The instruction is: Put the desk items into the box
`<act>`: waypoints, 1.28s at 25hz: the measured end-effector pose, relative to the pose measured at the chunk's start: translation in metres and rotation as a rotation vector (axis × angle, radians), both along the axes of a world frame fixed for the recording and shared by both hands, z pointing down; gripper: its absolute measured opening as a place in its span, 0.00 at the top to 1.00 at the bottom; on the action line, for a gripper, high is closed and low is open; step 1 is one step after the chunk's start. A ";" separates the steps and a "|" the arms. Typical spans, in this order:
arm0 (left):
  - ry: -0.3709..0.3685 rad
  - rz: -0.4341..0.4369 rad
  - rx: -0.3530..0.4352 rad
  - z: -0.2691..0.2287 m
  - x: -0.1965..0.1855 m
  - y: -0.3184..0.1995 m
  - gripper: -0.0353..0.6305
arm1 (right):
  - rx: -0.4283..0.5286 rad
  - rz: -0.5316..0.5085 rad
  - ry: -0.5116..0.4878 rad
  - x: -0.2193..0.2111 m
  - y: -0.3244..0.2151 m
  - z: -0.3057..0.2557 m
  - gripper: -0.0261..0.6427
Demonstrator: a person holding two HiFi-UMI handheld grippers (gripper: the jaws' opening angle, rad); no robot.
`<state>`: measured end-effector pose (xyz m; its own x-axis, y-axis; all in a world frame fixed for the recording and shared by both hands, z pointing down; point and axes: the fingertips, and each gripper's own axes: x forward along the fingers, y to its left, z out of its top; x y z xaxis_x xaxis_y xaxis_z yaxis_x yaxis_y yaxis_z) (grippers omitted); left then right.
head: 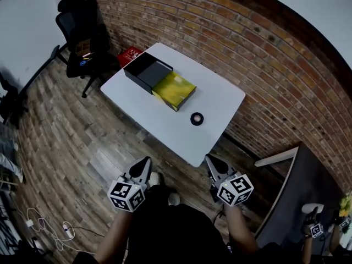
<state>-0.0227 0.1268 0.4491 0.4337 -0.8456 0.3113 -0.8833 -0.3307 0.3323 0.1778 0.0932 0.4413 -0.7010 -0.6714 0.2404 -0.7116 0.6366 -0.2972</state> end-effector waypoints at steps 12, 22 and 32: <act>0.001 0.048 0.005 0.002 -0.001 -0.042 0.94 | 0.006 0.029 -0.007 -0.005 -0.030 0.000 0.93; 0.010 0.120 -0.044 0.019 -0.021 -0.110 0.94 | -0.061 0.093 0.033 -0.026 -0.083 0.032 0.93; -0.015 0.266 -0.052 0.024 -0.048 -0.208 0.94 | -0.045 0.159 0.162 -0.066 -0.163 0.048 0.93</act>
<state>-0.0711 -0.0814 0.4728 0.6338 -0.6849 0.3595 -0.7723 -0.5346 0.3431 0.1114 -0.0696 0.4888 -0.5372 -0.7563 0.3734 -0.8426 0.5015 -0.1964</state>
